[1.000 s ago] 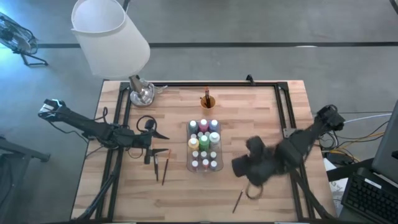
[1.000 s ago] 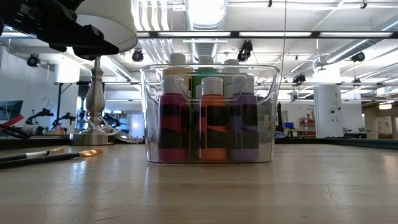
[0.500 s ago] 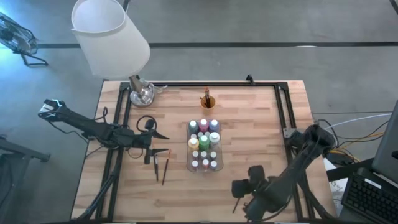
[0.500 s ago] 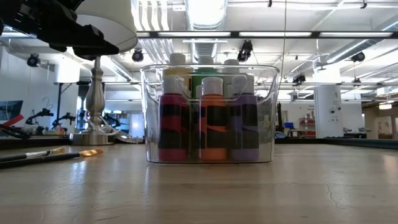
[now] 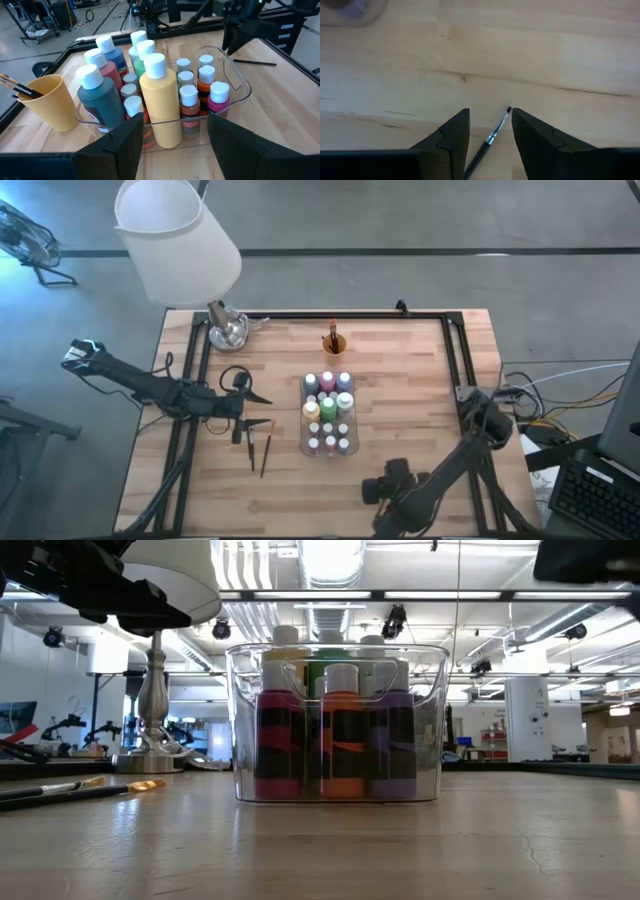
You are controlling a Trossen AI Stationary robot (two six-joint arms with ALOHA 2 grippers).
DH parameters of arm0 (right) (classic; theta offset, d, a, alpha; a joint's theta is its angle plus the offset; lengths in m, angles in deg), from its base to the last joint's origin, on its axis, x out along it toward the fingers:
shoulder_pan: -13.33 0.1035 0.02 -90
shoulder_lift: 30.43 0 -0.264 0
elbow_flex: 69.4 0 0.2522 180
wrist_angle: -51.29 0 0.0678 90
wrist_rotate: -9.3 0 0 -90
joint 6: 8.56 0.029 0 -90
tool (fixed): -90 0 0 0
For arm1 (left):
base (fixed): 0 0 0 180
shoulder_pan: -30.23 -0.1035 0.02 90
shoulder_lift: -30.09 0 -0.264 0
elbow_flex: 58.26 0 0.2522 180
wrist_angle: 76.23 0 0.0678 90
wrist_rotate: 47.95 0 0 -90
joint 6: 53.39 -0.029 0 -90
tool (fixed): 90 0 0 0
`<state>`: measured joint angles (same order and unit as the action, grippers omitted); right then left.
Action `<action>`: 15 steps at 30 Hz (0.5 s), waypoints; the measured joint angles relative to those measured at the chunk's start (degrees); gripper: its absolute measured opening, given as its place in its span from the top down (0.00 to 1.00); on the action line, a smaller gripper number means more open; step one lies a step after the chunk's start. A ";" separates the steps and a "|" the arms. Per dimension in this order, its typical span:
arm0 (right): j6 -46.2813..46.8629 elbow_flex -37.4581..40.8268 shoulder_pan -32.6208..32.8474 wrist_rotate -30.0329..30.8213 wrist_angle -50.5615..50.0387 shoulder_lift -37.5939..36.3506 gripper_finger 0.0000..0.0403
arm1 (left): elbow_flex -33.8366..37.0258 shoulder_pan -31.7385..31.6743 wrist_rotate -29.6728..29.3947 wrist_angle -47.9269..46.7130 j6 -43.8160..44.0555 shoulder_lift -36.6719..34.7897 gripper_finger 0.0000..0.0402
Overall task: Pick & Place Paint Supplies
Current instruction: Put the gray paintbrush into the yellow cup
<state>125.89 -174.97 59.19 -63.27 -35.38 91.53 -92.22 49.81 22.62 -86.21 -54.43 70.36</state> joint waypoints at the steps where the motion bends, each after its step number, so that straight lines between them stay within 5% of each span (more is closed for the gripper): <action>1: 0.00 0.00 -0.02 0.00 0.47 0.46 0.66 | 0.00 0.01 0.01 0.01 -0.01 -0.01 0.45; 15: 0.00 1.04 0.00 -2.49 0.22 1.91 0.66 | 0.00 0.01 -0.01 -0.01 -0.01 -0.01 0.45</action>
<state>125.89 -173.93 59.19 -65.76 -35.16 93.44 -92.22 49.82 22.61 -86.22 -54.45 70.35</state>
